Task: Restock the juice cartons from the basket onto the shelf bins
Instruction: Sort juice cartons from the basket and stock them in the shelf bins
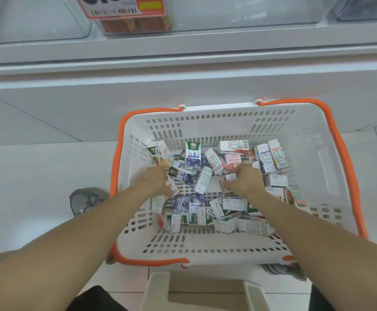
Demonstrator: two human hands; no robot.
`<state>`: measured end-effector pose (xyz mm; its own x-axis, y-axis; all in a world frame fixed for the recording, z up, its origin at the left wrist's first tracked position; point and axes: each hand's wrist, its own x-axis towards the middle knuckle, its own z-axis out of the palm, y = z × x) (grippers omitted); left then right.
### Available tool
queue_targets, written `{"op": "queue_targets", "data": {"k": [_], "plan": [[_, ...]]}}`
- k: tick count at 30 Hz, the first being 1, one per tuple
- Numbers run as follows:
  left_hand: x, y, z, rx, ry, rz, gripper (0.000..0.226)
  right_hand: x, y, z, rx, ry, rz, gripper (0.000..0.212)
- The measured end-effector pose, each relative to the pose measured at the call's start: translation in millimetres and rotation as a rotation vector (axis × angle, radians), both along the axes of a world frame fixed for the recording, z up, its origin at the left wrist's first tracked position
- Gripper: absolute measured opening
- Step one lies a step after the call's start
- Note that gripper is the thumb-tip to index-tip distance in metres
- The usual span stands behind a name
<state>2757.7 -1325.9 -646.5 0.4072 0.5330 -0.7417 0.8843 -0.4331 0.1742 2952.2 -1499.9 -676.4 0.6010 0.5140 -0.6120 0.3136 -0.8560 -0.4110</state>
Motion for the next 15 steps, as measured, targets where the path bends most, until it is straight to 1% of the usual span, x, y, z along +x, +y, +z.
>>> {"op": "queue_targets", "data": {"k": [1, 3, 5, 8, 10, 12, 15], "plan": [[0, -2, -1, 0.001, 0.021, -0.03, 0.046, 1, 0, 2, 0.012, 0.021, -0.013, 0.042], [-1, -4, -1, 0.018, 0.002, -0.064, 0.041, 3, -1, 8, 0.04, 0.062, -0.046, 0.043], [1, -3, 7, -0.005, -0.047, -0.048, 0.043, 9, 0, 17, 0.06, 0.118, -0.08, 0.044], [7, 9, 38, -0.072, -0.129, 0.062, 0.046, 21, 6, 39, 0.079, 0.234, -0.09, 0.051], [14, 21, 70, -0.122, -0.172, 0.164, 0.047, 32, 14, 66, 0.118, 0.298, -0.089, 0.049], [26, 37, 112, -0.144, -0.192, 0.177, 0.046, 43, 24, 100, 0.14, 0.343, -0.007, 0.045], [40, 56, 183, -0.172, -0.229, 0.151, 0.037, 55, 42, 165, 0.086, 0.355, 0.289, 0.038]]}}
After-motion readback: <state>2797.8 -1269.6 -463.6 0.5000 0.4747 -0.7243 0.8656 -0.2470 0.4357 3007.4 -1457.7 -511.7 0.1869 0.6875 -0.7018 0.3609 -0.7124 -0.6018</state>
